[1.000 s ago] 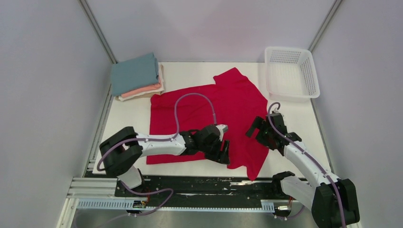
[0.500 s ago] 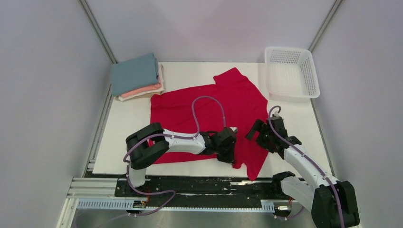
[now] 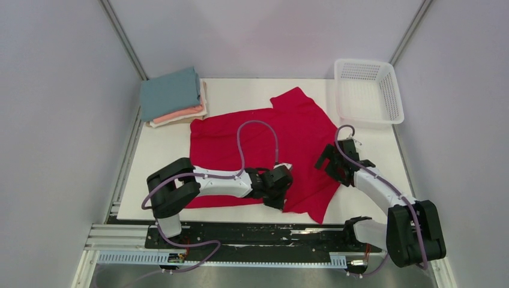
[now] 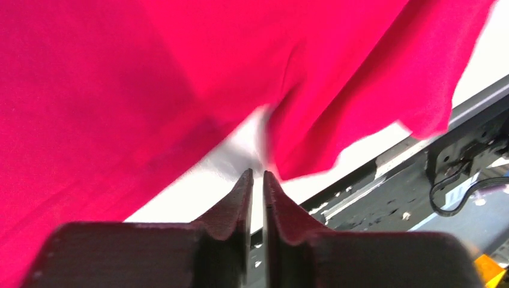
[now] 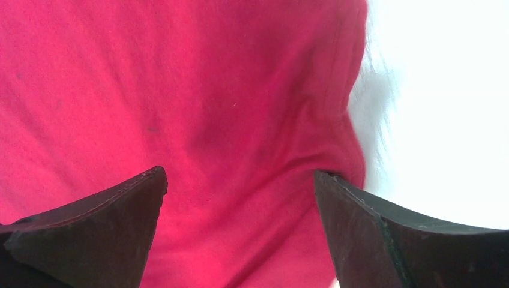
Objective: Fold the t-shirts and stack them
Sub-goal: Flatten out the tshirt
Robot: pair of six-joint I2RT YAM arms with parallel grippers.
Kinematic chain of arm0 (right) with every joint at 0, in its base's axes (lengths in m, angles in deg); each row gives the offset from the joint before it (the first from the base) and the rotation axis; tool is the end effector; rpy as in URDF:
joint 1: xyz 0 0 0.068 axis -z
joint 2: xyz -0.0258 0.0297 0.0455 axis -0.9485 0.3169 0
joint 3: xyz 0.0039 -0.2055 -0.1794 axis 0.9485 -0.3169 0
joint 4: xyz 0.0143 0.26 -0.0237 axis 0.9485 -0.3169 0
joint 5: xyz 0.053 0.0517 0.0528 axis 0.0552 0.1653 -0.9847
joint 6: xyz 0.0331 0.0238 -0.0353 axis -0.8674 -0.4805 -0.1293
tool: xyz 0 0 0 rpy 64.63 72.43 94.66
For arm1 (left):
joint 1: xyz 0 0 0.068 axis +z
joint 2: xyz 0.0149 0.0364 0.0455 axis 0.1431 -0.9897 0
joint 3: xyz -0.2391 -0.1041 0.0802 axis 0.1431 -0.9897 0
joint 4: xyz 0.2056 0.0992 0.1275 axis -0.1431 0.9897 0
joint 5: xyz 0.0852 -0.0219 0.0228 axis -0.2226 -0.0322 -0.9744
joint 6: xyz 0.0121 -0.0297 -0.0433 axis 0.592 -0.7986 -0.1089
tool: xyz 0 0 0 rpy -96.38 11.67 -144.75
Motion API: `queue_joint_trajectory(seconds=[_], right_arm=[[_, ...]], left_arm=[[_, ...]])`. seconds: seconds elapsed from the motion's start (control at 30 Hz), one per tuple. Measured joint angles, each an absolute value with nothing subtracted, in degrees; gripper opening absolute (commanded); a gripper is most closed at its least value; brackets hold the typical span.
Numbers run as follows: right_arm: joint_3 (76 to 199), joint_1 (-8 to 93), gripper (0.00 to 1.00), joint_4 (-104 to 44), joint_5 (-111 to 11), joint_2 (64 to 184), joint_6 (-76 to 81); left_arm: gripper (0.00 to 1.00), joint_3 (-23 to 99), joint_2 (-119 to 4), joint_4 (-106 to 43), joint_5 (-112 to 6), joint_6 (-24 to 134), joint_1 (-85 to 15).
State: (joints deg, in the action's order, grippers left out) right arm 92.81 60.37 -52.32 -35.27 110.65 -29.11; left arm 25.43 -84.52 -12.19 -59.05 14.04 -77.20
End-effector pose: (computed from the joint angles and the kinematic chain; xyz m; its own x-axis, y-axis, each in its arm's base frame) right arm 0.2036 0.0358 0.1637 -0.7506 0.4794 -0.4548 0.4222 0.8774 0.2279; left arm 0.1251 -0.3290 0.1555 -0.9357 0.2157 -0.2791 0.3205 0.8501 -0.4178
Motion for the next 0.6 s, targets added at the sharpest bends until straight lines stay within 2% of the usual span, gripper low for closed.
queue_joint_trajectory(seconds=[0.03,0.07,0.13,0.23,0.3,0.47,0.6], right_arm=[[92.9,60.4,1.0,-52.3,-35.2,110.8,-29.0],[93.0,60.4,1.0,-52.3,-35.1,110.8,-28.7],[93.0,60.5,1.0,-52.3,-35.0,110.7,-28.0],[93.2,60.7,1.0,-53.8,-35.8,108.6,-26.7],[94.1,60.7,1.0,-56.7,-36.4,105.9,-26.1],[97.9,58.5,1.0,-64.5,-36.6,96.0,-25.5],[98.4,52.4,1.0,-69.5,-36.6,89.7,-26.1]], left_arm=[[0.52,25.4,-84.4,-12.1,-59.1,14.9,-77.2],[0.65,25.4,-84.4,-11.8,-58.8,15.6,-77.2],[0.77,25.4,-83.4,-12.2,-57.7,16.4,-77.3],[0.86,24.8,-82.0,-12.0,-56.8,17.8,-77.4],[0.96,24.1,-80.5,-11.6,-56.9,18.7,-77.4],[1.0,19.5,-70.1,-8.6,-60.8,19.5,-77.4],[1.0,13.0,-55.9,-2.7,-68.6,15.6,-76.8]])
